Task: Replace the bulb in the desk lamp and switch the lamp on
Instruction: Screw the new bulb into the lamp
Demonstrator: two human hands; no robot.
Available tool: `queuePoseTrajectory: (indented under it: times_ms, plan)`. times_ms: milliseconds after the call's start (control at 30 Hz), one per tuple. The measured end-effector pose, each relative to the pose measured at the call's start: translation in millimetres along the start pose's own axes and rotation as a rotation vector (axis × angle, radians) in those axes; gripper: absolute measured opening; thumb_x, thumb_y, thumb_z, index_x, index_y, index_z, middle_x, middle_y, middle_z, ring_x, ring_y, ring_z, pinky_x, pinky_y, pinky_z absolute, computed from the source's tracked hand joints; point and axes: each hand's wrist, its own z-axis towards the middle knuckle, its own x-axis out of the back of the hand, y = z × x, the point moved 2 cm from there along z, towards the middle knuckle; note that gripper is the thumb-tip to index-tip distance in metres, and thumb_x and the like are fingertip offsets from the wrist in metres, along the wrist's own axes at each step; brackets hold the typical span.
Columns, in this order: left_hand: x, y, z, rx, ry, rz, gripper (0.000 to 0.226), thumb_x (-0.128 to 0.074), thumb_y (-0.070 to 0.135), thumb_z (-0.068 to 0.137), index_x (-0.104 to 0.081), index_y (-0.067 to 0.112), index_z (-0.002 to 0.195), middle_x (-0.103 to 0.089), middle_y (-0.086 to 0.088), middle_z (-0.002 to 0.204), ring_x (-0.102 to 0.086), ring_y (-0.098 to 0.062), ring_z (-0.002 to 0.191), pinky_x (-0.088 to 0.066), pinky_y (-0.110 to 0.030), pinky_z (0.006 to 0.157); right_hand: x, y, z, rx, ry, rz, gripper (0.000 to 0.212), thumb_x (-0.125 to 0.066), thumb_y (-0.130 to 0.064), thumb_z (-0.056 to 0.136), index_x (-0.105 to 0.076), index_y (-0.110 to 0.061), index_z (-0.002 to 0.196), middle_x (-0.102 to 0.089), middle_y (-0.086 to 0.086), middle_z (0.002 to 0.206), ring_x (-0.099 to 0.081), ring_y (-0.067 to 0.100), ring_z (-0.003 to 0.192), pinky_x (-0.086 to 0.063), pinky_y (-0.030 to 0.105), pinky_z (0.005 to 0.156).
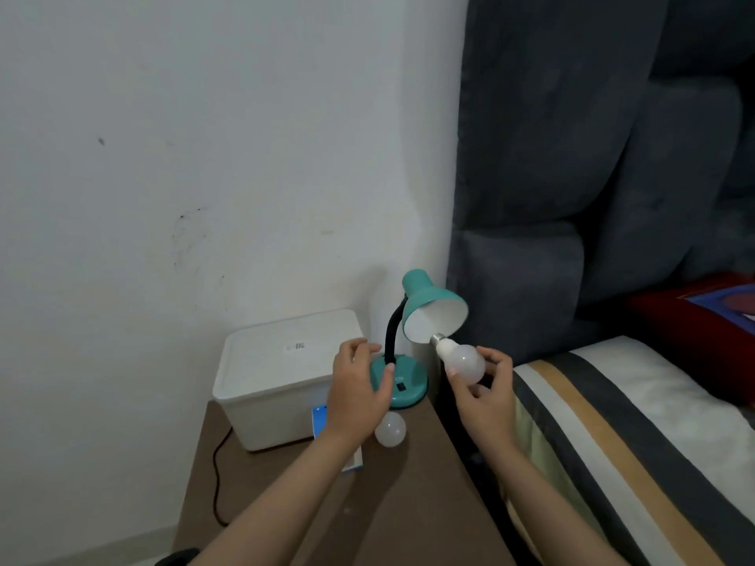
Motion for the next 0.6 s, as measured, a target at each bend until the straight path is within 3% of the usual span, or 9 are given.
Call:
queuePoseTrajectory:
  times_ms: [167,300,433,600]
  plan:
    - [-14,18,44,-0.207,-0.097,0.039,0.033,-0.063,0.019,0.084,-0.057,0.013,0.115,-0.050,-0.007,0.125,-0.047,-0.018,0.117,-0.039,-0.021,0.091,-9,0,22,0.102,0.043,-0.105,0.043,-0.078,-0.018,0.075,-0.050,-0.040,0.099,-0.060,-0.007,0.107,-0.063,0.010,0.090,-0.054,0.025,0.070]
    - [-28,19,67,-0.360,-0.225,0.123,0.041,-0.064,0.012,0.082,-0.055,0.011,0.122,-0.048,-0.014,0.132,-0.049,-0.027,0.119,-0.046,-0.028,0.089,-21,18,40,0.209,0.080,-0.192,0.047,-0.082,-0.015,0.070,-0.058,-0.022,0.109,-0.047,-0.006,0.113,-0.062,0.017,0.093,-0.053,0.021,0.075]
    - [-39,14,80,-0.481,-0.294,0.267,0.042,-0.063,0.001,0.080,-0.057,0.006,0.120,-0.050,-0.025,0.130,-0.055,-0.038,0.111,-0.053,-0.040,0.084,-31,29,55,0.252,0.109,-0.209,0.050,-0.083,-0.012,0.069,-0.060,-0.019,0.113,-0.043,-0.007,0.110,-0.061,0.020,0.094,-0.050,0.011,0.072]
    - [-45,2,86,-0.510,-0.324,0.299,0.056,-0.065,-0.011,0.071,-0.054,0.008,0.123,-0.051,-0.025,0.130,-0.061,-0.038,0.102,-0.058,-0.040,0.073,-38,36,72,0.351,0.113,-0.270,0.048,-0.082,-0.012,0.070,-0.061,-0.017,0.113,-0.046,-0.001,0.111,-0.059,0.019,0.098,-0.057,0.033,0.080]
